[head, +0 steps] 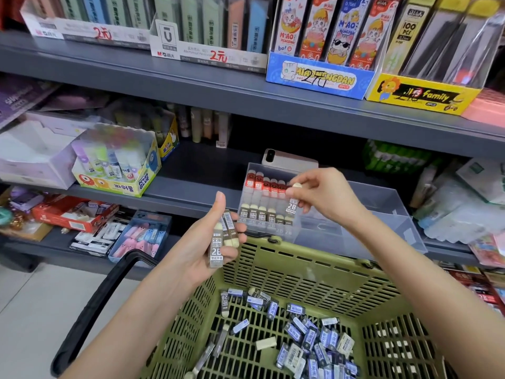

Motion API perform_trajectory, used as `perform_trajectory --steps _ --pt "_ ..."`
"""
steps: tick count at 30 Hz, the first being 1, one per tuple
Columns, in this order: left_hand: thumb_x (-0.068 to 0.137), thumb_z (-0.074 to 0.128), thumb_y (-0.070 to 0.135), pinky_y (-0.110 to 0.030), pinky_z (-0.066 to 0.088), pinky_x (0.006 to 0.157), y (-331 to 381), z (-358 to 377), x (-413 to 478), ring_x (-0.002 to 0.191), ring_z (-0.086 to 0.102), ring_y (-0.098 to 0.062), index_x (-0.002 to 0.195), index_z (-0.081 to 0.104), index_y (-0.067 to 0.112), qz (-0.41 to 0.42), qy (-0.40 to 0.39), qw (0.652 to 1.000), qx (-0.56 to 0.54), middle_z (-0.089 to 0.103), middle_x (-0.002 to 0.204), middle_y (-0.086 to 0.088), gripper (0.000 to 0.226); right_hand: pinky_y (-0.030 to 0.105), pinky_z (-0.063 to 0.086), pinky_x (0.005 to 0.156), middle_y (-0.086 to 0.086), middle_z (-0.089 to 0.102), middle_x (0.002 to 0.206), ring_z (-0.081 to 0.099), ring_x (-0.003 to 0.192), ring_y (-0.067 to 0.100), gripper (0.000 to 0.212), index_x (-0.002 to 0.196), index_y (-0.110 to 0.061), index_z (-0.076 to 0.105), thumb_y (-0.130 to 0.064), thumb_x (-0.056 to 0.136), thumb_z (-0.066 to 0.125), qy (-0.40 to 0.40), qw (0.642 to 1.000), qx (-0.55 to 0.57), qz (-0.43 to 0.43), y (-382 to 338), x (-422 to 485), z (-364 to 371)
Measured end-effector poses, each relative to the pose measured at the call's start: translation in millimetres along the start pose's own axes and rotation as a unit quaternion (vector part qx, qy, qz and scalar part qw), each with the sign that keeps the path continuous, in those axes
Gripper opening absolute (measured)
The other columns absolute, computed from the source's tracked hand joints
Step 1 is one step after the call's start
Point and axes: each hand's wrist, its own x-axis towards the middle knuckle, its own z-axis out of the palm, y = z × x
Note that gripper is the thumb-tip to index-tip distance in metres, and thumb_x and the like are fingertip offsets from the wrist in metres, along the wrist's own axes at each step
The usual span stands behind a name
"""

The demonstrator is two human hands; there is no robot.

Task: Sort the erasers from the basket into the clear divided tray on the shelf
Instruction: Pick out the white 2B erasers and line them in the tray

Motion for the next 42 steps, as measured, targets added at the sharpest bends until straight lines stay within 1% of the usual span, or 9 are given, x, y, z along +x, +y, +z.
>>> perform_trajectory --steps 7,14,19,27,29,32,36,38,42 --pt "0.058 0.067 0.055 -0.016 0.035 0.03 -0.4 -0.7 3.0 0.053 0.058 -0.015 0.086 0.055 0.007 0.003 0.005 1.0 -0.002 0.062 0.066 -0.009 0.057 0.021 0.036 0.072 -0.006 0.071 0.089 0.054 0.081 0.005 0.019 0.098 -0.021 0.071 -0.029 0.08 0.072 -0.064 0.977 -0.2 -0.04 10.7 8.8 15.5" --pt "0.061 0.067 0.055 -0.016 0.035 0.03 -0.2 -3.9 5.0 0.054 0.057 -0.015 0.085 0.056 0.007 0.001 0.004 1.0 -0.004 0.061 0.067 -0.009 0.055 0.027 0.043 0.077 -0.016 0.065 0.075 0.062 0.086 0.008 0.022 0.066 -0.031 0.055 -0.037 0.077 0.074 -0.015 0.99 -0.141 -0.007 27.2 3.3 22.9" --pt "0.064 0.065 0.055 -0.017 0.035 0.03 -1.6 -3.6 5.1 0.053 0.057 -0.014 0.085 0.055 0.008 -0.001 0.003 1.0 -0.004 0.061 0.066 -0.008 0.053 0.03 0.025 0.082 -0.009 0.071 0.096 0.048 0.093 0.016 0.015 0.084 -0.032 0.074 -0.044 0.083 0.065 0.051 0.956 -0.281 -0.069 39.4 4.4 34.8" --pt "0.065 0.061 0.058 -0.016 0.035 0.03 -4.1 -2.6 7.0 0.053 0.057 -0.014 0.086 0.055 0.007 -0.008 -0.013 1.0 -0.008 0.061 0.066 -0.008 0.056 0.032 0.017 0.077 -0.008 0.069 0.1 0.042 0.094 0.018 0.032 0.097 -0.029 0.072 -0.038 0.096 0.041 -0.013 0.89 -0.441 -0.116 31.8 6.4 33.8" --pt "0.063 0.058 0.062 -0.016 0.035 0.029 -4.3 -1.3 7.6 0.053 0.057 -0.015 0.089 0.055 0.007 -0.011 -0.02 1.0 -0.009 0.062 0.067 -0.009 0.061 0.032 0.021 0.078 -0.008 0.068 0.103 0.046 0.096 0.02 0.031 0.103 -0.031 0.07 -0.038 0.097 0.04 0.027 0.906 -0.392 -0.156 21.7 -3.7 33.2" --pt "0.062 0.052 0.069 -0.016 0.034 0.027 -5.1 1.4 8.5 0.05 0.056 -0.016 0.089 0.056 0.006 -0.014 -0.023 1.0 -0.003 0.061 0.066 -0.011 0.069 0.033 0.031 0.085 -0.017 0.063 0.097 0.049 0.094 0.017 0.025 0.108 -0.03 0.07 -0.039 0.094 0.051 0.016 0.971 -0.134 -0.199 -7.6 -25.4 37.2" --pt "0.059 0.049 0.073 -0.016 0.032 0.026 -6.2 4.3 5.8 0.045 0.055 -0.016 0.088 0.059 0.004 -0.027 -0.039 0.999 0.012 0.056 0.062 -0.012 0.075 0.032 0.03 0.094 -0.012 0.06 0.114 0.043 0.106 0.012 0.039 0.126 -0.031 0.058 -0.047 0.09 0.052 -0.092 0.956 -0.193 -0.203 -30.1 -34.1 46.8" --pt "0.06 0.049 0.072 -0.015 0.033 0.026 -5.7 3.7 4.3 0.044 0.058 -0.017 0.093 0.059 0.003 -0.032 -0.05 0.998 0.034 0.058 0.063 -0.012 0.078 0.031 0.032 0.094 -0.007 0.061 0.112 0.044 0.106 0.013 0.035 0.121 -0.028 0.061 -0.041 0.089 0.057 -0.122 0.957 -0.188 -0.186 -32.0 -31.1 47.6" --pt "0.068 0.048 0.068 -0.015 0.035 0.027 -4.5 3.1 4.3 0.05 0.063 -0.018 0.088 0.07 0.0 -0.027 -0.051 0.996 0.072 0.07 0.089 -0.025 0.074 0.021 0.045 0.081 -0.009 0.064 0.089 0.058 0.085 0.003 0.01 0.089 -0.022 0.066 -0.022 0.081 0.071 -0.165 0.979 0.044 -0.107 -31.5 -28.6 37.9"
